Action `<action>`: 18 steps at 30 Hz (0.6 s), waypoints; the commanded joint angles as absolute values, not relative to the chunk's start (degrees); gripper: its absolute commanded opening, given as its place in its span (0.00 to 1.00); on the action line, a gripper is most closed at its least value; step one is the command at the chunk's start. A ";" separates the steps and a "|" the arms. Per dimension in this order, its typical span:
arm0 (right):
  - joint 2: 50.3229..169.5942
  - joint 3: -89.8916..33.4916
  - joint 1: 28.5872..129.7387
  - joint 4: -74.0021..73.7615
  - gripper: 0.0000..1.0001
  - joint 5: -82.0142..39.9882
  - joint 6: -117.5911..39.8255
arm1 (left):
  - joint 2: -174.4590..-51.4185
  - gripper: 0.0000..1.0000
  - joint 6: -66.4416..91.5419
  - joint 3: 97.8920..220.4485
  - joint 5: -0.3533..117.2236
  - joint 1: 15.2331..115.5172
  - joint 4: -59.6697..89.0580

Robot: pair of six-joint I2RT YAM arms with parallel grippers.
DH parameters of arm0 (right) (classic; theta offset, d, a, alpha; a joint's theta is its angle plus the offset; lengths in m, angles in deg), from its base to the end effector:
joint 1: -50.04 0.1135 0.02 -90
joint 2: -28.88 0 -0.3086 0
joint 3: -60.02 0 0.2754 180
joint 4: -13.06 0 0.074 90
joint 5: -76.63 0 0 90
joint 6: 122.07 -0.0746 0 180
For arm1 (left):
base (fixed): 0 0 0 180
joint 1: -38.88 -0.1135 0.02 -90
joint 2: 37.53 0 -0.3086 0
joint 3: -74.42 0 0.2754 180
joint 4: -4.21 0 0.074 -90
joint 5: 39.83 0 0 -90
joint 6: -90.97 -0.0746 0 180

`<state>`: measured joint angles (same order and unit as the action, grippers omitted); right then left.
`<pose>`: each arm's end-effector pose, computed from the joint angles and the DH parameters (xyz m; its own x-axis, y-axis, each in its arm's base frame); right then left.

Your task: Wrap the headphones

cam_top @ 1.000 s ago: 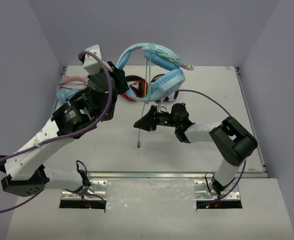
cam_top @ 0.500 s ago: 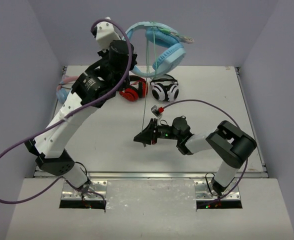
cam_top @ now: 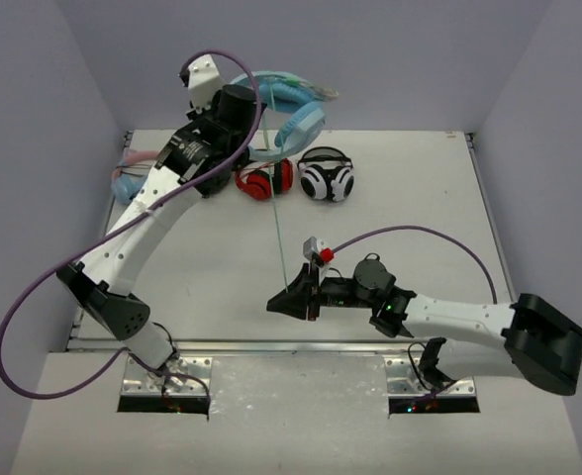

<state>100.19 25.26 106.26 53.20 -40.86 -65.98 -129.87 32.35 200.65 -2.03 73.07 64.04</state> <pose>0.1283 0.2537 0.2506 -0.5254 0.1047 -0.8444 -0.8439 0.0625 0.5328 0.3382 -0.1585 0.5230 -0.1822 -0.2620 -0.9477 -0.3962 0.9017 -0.1732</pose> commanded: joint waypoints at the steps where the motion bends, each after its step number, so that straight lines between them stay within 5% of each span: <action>1: 90.86 19.24 111.45 28.99 0.01 -29.73 -51.51 | -128.33 0.00 37.62 191.88 0.94 65.96 59.96; 8: 86.53 0.79 112.26 0.06 0.01 -25.69 -39.83 | -126.22 0.00 44.20 174.13 0.43 65.33 59.77; 18: 101.47 -29.11 101.64 -30.01 0.01 -17.68 -17.76 | -108.92 0.00 41.67 145.47 0.15 77.46 44.24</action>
<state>98.83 -24.31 106.09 -20.13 -20.29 -28.06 -117.45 41.18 149.59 0.96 75.06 57.00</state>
